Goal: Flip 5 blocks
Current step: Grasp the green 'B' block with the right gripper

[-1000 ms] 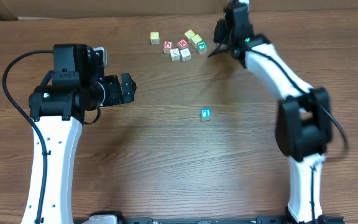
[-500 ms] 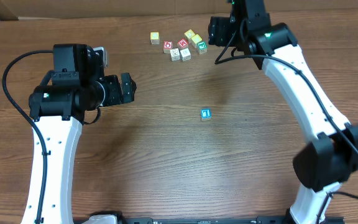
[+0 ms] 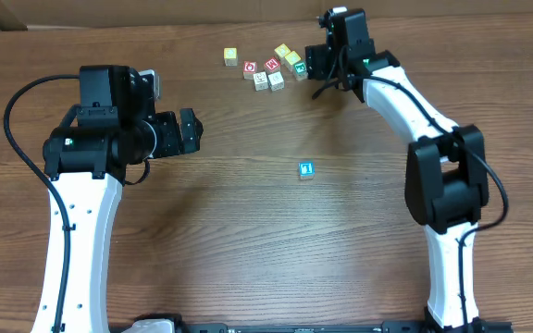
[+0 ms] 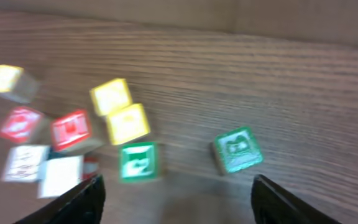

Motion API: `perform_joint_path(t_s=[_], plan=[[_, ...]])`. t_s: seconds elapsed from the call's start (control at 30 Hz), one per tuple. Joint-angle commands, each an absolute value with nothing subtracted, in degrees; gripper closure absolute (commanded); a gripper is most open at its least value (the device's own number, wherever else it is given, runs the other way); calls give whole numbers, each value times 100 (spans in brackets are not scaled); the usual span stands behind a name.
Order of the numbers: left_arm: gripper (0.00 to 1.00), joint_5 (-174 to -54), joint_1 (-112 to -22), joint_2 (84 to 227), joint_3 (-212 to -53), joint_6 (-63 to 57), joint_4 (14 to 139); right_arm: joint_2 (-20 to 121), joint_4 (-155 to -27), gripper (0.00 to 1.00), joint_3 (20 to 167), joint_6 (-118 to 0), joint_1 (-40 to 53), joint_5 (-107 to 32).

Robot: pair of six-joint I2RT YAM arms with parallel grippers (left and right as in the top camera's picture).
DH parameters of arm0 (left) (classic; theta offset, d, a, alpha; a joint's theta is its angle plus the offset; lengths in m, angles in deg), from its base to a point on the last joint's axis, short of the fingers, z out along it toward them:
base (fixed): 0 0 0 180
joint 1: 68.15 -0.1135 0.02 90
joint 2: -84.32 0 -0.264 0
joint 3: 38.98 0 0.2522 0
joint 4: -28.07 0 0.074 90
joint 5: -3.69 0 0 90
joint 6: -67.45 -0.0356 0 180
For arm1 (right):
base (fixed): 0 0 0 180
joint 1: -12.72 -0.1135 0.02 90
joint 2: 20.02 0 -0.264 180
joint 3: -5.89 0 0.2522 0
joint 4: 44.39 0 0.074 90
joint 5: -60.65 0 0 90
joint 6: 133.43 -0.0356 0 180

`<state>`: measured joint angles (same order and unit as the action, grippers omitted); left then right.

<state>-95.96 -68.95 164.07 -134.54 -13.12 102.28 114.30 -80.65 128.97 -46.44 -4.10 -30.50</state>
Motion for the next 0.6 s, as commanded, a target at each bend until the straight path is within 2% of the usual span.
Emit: perform_joint_path(t_s=[0.0,0.57], plan=[[0,-9600,-6888,16420,-13562,-1356,10223,11653,-7722,31,12875,-4486,-139,-3034],[0,-9600,-6888,16420,-13562,-1356,10223,12034,-7571,36,12873,-3990,58,-4210]])
